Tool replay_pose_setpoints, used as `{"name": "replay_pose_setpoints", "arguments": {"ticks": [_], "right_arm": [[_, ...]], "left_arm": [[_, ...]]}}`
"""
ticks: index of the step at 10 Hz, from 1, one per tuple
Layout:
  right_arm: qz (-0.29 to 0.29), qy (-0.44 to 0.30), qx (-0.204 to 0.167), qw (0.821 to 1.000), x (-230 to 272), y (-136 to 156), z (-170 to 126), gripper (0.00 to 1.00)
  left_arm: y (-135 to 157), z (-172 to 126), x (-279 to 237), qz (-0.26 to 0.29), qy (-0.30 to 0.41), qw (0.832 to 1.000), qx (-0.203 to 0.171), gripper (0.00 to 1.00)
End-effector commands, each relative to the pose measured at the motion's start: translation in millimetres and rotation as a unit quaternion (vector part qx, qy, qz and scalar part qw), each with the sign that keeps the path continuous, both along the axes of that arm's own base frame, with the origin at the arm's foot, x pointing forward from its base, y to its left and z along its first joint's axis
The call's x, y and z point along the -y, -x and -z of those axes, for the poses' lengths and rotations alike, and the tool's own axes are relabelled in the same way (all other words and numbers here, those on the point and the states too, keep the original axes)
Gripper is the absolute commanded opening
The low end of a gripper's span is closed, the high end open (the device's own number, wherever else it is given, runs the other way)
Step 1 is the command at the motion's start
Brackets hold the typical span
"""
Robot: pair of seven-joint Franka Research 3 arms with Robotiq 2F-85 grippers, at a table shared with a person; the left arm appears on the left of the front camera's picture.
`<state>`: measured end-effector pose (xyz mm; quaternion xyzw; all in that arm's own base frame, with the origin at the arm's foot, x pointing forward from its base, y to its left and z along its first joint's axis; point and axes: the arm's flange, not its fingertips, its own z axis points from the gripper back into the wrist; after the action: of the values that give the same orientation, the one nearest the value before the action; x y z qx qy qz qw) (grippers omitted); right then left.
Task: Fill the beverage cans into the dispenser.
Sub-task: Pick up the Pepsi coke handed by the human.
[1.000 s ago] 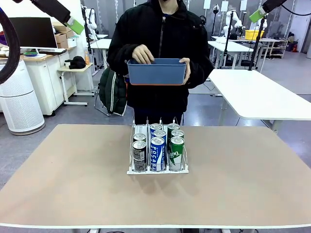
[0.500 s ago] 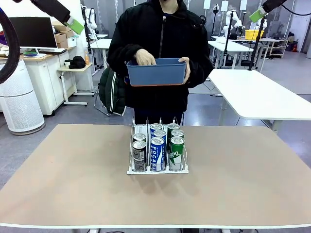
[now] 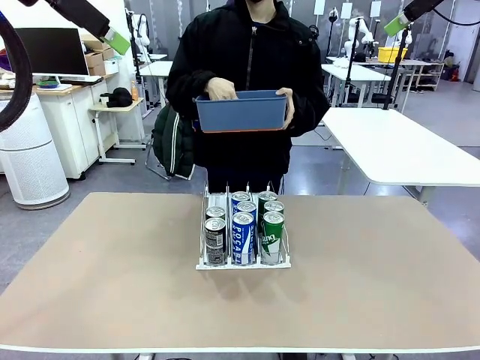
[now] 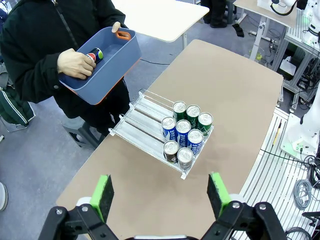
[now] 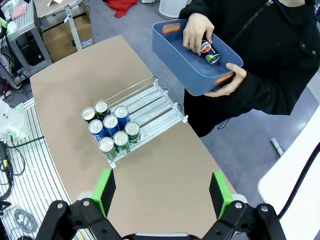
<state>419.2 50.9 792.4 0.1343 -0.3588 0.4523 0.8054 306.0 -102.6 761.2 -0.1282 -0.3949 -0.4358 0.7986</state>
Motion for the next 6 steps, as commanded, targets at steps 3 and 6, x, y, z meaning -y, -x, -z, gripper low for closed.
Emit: {"name": "replay_pose_setpoints", "arguments": {"ticks": [3,6], "right_arm": [[0.000,-0.002,-0.005,1.000,-0.1,0.6,0.3,1.00],[0.000,-0.002,-0.005,1.000,-0.1,0.6,0.3,1.00]], "left_arm": [[0.4,0.4,0.1,-0.001,0.007,1.000,-0.003,1.00],[0.4,0.4,0.1,-0.001,0.007,1.000,-0.003,1.00]]}}
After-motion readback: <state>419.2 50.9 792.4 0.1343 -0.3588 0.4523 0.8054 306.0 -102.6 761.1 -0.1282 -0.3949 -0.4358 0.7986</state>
